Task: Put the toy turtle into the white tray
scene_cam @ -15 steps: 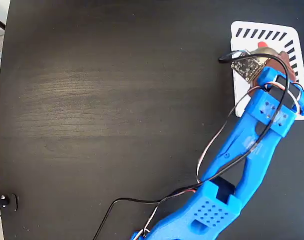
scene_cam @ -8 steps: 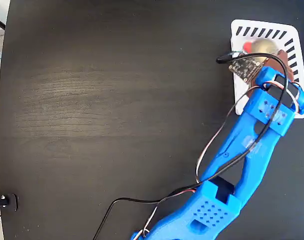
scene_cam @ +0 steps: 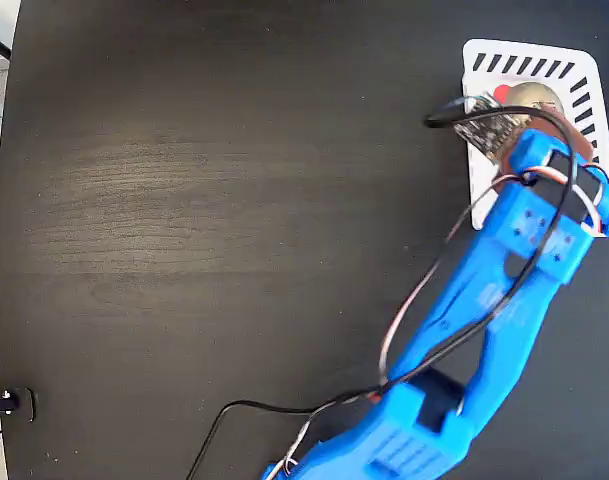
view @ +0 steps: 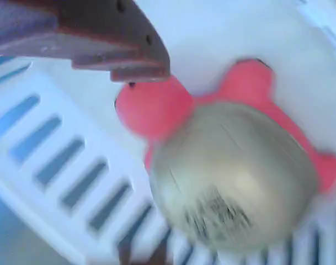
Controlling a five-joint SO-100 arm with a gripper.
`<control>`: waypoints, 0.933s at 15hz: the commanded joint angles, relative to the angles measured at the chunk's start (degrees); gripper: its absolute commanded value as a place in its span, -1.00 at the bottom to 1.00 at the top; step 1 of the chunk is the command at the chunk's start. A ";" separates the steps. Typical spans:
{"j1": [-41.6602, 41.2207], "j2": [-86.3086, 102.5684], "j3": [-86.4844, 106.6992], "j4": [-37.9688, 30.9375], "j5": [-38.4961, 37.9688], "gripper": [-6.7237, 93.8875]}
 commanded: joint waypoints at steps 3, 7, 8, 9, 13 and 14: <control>-9.76 21.62 13.71 -4.57 4.66 -0.86; -23.20 34.98 35.86 -16.44 5.80 -0.86; -26.19 37.88 39.90 -18.19 6.42 -0.86; -28.74 40.69 43.59 -19.34 6.59 -0.87; -36.65 56.34 67.59 -23.99 6.15 -0.87; -38.14 61.52 74.97 -26.28 5.19 -0.87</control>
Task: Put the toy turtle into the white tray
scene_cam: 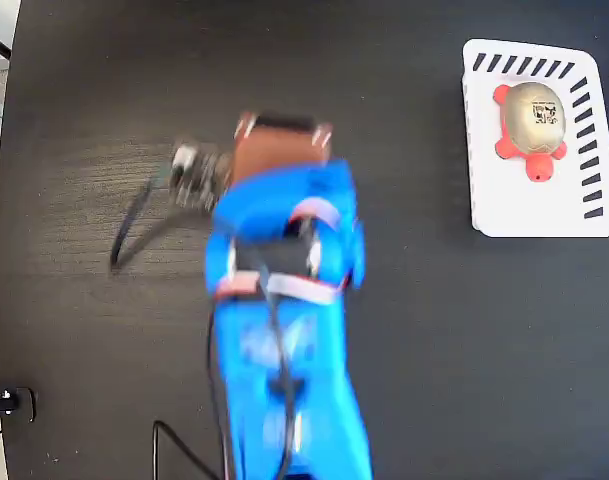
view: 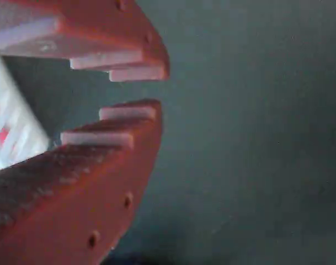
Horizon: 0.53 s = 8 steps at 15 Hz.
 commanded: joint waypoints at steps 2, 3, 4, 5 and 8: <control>-3.96 20.57 22.24 -6.59 -2.11 -0.86; -4.04 25.93 27.69 -7.82 -3.34 -0.86; -3.78 30.41 31.64 -8.17 -4.57 -0.86; -3.34 34.19 35.16 -8.61 -5.54 -0.86; -5.10 45.09 47.37 -10.02 -6.68 -0.86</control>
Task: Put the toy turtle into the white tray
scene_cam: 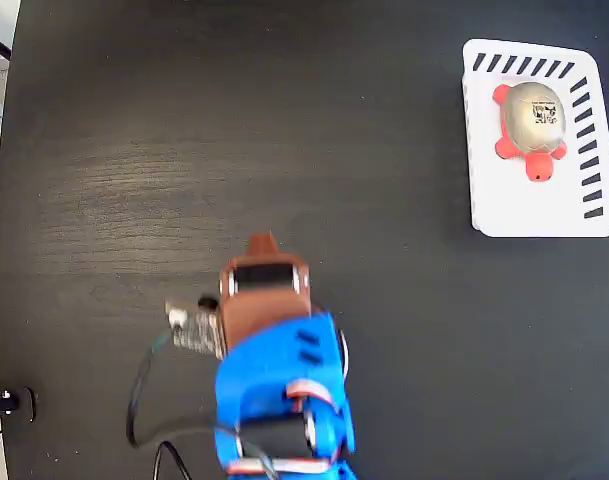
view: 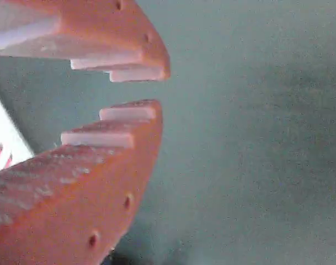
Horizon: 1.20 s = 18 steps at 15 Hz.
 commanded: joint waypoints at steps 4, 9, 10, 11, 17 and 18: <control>-2.90 19.78 15.56 2.99 1.67 -0.86; -2.81 32.96 22.24 7.56 3.52 -0.86; -2.81 36.65 23.03 9.76 3.52 -0.86; -2.90 39.81 23.47 12.22 3.34 -0.86; -1.14 43.68 23.29 20.04 3.60 -0.86; -1.49 43.68 23.29 20.04 3.08 -0.86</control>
